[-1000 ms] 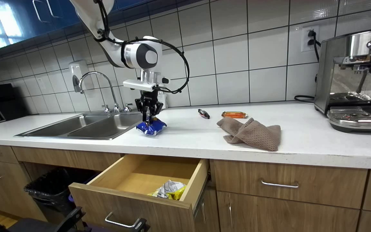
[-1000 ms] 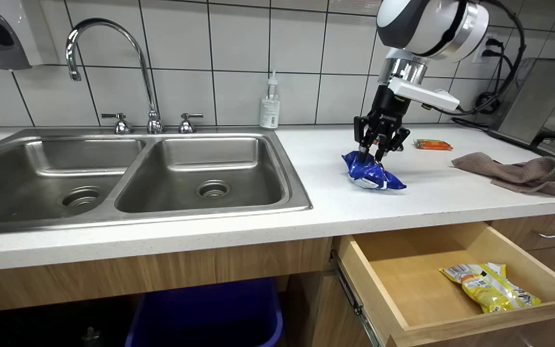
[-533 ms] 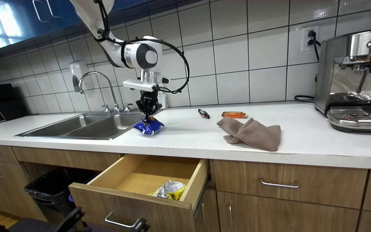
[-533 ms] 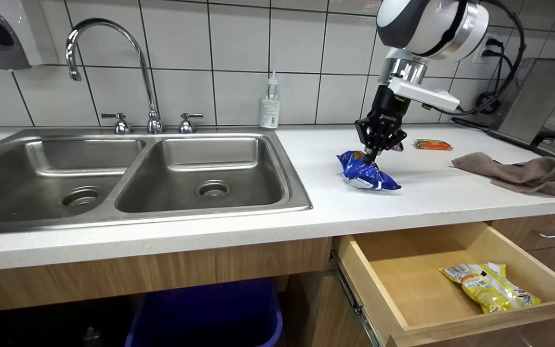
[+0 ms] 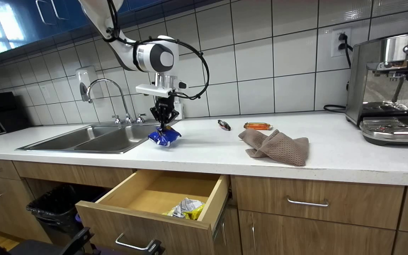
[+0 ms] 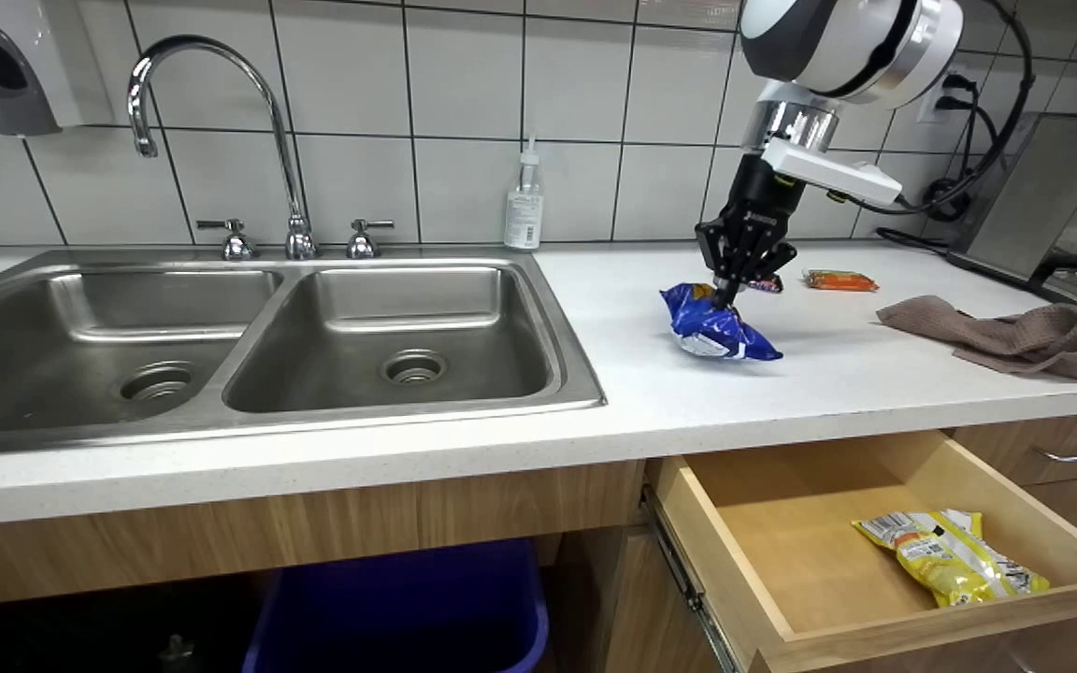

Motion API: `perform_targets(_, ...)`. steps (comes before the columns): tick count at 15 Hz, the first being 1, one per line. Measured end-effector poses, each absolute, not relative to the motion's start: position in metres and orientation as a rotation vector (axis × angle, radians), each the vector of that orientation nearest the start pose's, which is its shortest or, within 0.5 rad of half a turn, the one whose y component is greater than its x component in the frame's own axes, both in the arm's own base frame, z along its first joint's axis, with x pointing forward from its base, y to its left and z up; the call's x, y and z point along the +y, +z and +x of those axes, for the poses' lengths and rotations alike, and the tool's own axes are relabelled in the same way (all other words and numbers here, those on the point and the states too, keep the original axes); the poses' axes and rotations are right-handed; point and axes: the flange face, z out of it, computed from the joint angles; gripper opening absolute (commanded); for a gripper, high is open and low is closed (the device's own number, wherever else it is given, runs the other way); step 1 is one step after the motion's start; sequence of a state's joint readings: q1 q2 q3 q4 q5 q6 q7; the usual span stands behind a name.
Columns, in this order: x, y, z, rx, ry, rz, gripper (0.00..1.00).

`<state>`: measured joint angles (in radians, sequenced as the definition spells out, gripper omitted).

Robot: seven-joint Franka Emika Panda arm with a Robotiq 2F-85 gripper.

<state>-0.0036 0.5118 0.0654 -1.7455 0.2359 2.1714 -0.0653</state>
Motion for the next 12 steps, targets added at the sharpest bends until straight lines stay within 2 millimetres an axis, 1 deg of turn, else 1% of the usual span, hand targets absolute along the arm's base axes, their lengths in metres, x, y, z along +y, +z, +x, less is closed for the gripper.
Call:
perform_targets(3,0.044,0.287,0.645,0.033,0.118,-2.92,0.0)
perform_targets(6,0.043,0.297,0.629,0.034,0.121,-2.924,0.0)
perform_targets(9,0.041,0.305,0.608,0.038,0.124,-2.931,0.0)
perform_targets(12,0.038,0.307,0.584,0.047,0.133,-2.938,0.0)
